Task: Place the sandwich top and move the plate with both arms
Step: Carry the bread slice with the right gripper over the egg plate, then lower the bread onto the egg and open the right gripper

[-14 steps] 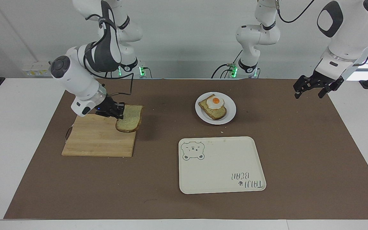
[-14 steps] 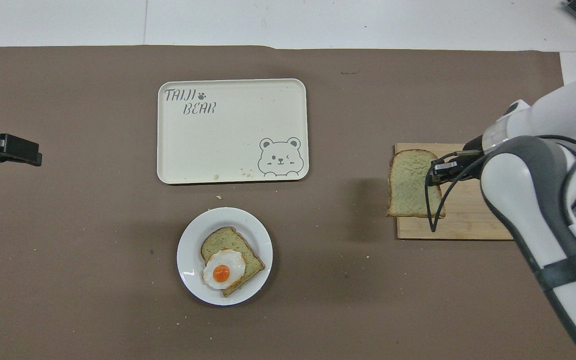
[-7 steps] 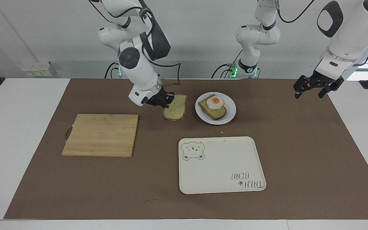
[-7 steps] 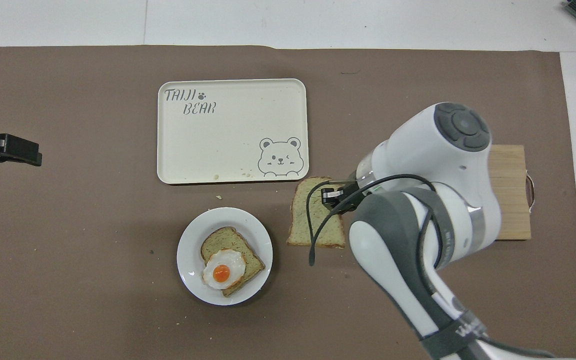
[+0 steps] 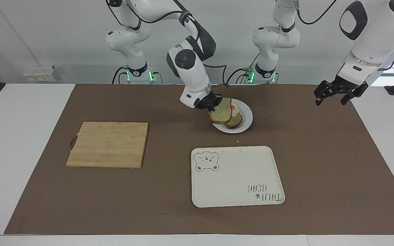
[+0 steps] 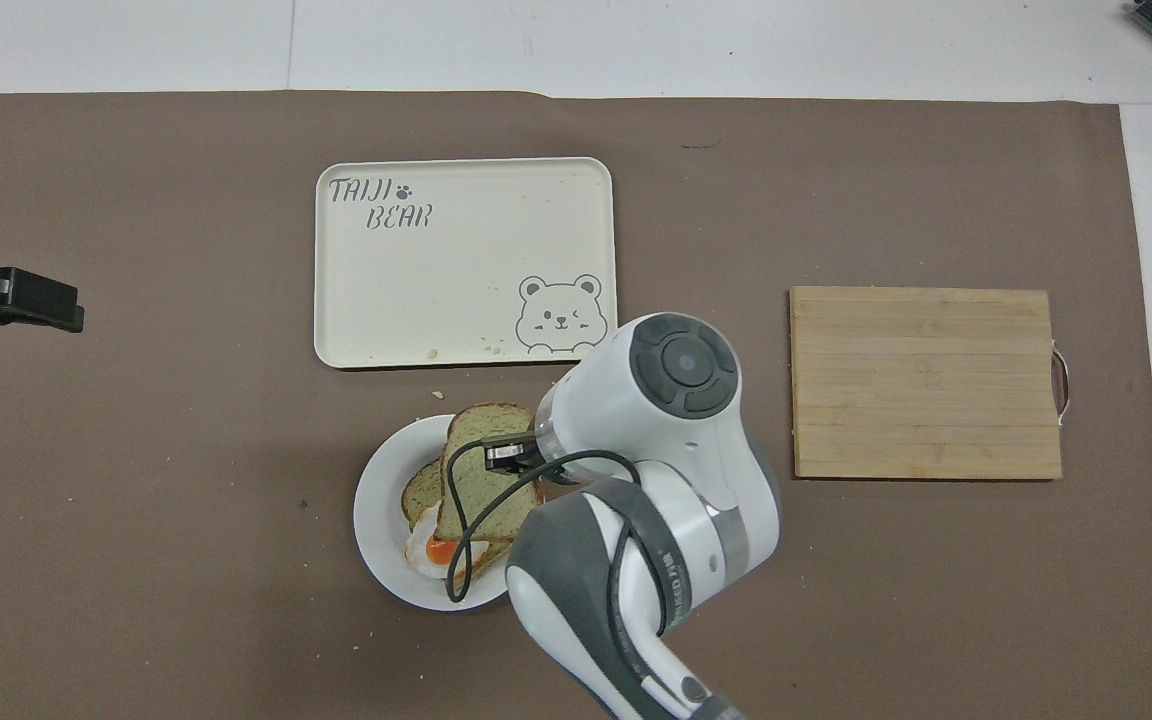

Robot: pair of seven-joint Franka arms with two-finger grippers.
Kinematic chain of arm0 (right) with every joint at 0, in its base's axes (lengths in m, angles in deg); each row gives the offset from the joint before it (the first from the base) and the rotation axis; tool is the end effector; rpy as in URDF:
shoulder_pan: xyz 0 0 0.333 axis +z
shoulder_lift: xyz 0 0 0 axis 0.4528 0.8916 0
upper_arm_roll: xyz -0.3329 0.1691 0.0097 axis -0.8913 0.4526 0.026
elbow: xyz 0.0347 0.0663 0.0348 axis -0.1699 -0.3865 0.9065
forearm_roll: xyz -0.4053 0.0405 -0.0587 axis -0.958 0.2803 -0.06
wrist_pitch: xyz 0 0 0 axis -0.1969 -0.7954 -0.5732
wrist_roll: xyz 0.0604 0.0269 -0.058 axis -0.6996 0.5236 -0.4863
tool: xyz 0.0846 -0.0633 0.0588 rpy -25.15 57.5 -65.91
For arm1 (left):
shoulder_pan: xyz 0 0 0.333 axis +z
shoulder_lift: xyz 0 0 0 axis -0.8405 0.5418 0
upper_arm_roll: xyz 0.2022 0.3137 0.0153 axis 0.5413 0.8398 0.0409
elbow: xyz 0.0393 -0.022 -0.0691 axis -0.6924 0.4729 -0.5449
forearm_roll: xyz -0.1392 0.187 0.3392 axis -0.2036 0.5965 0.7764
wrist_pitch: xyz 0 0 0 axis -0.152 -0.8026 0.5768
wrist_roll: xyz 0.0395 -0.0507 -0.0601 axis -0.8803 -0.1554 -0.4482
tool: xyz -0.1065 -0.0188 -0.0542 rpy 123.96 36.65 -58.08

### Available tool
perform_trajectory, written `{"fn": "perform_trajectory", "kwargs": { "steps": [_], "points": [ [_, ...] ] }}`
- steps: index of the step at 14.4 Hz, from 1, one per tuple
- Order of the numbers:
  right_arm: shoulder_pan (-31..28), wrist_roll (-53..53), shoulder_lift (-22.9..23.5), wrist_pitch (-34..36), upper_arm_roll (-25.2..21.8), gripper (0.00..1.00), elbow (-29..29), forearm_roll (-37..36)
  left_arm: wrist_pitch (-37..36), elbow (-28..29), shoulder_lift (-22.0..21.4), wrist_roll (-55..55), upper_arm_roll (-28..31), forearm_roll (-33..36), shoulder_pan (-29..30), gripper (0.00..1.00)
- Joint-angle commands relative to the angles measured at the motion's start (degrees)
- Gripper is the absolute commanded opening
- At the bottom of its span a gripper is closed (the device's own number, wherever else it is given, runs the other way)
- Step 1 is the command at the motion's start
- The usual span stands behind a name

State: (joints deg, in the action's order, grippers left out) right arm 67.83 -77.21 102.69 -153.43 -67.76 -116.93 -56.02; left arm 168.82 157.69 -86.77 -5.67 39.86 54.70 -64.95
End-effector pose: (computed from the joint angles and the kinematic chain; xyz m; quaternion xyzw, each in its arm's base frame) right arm 0.5008 0.4264 0.4349 -0.9841 -0.0444 0.0709 0.1570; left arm 0.5845 -0.0087 0.6421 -0.9996 0.0283 -0.0036 0.0075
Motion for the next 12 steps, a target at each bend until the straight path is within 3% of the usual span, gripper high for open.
{"fn": "perform_trajectory", "kwargs": {
  "steps": [1, 3, 7, 12],
  "points": [
    [3.64, -0.47, 2.68, -4.97, -0.21, 0.00, -0.76, 0.66, -0.98, -0.83, 0.35, 0.74, -0.05, -0.41, 0.37, 1.00],
    [6.28, -0.55, 4.97, -8.14, -0.29, 0.00, -1.37, 0.39, -0.98, -0.83, 0.35, 0.74, -0.05, -0.41, 0.37, 1.00],
    [6.64, 0.41, 3.93, -9.12, -0.21, 0.00, -4.45, -1.19, -0.98, -0.83, 0.35, 0.74, -0.05, -0.41, 0.37, 1.00],
    [5.77, -0.03, 4.36, -9.12, -0.21, 0.00, -3.75, -1.28, -0.98, -0.83, 0.35, 0.74, -0.05, -0.41, 0.37, 1.00]
  ]
}}
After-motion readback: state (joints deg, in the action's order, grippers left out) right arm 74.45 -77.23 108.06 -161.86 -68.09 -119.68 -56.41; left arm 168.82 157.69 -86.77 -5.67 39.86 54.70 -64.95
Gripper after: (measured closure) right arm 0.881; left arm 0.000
